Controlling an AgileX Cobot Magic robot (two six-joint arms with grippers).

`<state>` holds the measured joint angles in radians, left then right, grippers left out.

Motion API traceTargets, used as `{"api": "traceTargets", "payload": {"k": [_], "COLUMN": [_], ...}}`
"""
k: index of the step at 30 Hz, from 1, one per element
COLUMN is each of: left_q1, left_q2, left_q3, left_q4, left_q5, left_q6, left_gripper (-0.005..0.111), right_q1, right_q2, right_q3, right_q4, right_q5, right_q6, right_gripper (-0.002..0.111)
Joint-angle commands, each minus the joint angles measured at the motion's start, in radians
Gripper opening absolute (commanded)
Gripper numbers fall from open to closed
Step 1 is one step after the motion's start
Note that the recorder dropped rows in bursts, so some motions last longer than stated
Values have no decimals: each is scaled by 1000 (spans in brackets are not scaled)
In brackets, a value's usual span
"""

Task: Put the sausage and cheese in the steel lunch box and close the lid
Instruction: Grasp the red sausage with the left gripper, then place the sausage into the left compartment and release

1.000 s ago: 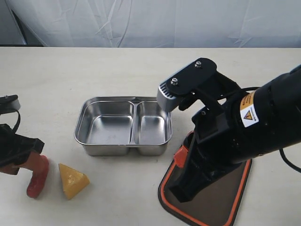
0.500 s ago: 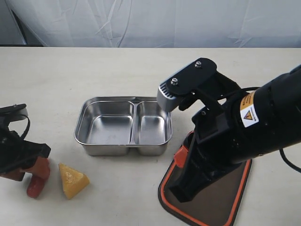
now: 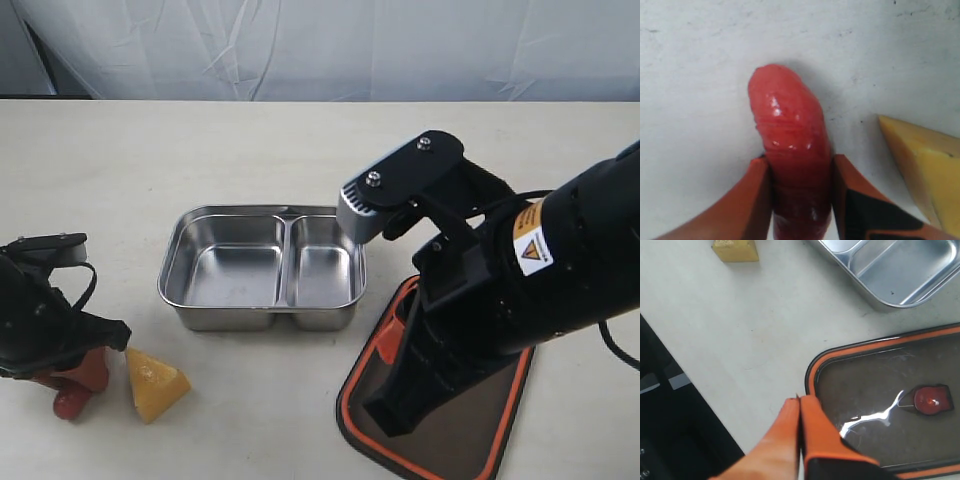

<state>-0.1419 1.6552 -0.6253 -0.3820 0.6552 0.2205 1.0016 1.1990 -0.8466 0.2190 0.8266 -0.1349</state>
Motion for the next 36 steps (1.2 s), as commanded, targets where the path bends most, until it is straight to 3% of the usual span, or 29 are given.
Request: {"api": "traceTargets", "payload": {"k": [1,4,8,12,14,18,27,32,36], "left_q1": [-7,-7,-12,-94,-158,-230,-251,-251,-251], "left_q2": [11,-35,-172,-265,-258,-228,-88,-20,14], "left_q3": [-31,-77,-120,-166,-205,-253,-360,-378,-384], "left_q4": [4,36,26,-136,-231,-253,-242,-226,-228], "left_q5": [73,128,92,4,-29,-122,-137,-128,-119], "left_q6": [-11,-11,0,93,197,218,218,229,233], "left_gripper": [0,0,0,0,0,0,0,15,41], "right_q1": [-2,-2,-2,-2,-2,-2,-2,-2,-2], "right_q2": [-9,-9,-9,-9,-9,-9,-9,-9,-9], "right_q3": [-2,-2,-2,-2,-2,-2,-2,-2,-2], "right_q4": [-11,-11,-11,-16,-16,-13,-9,-9,-9], "right_q5": [11,28,25,-5,-9,-9,6,18,17], "right_q6": [12,12,14,14,14,23,50,57,59], "right_gripper": [0,0,0,0,0,0,0,0,0]}}
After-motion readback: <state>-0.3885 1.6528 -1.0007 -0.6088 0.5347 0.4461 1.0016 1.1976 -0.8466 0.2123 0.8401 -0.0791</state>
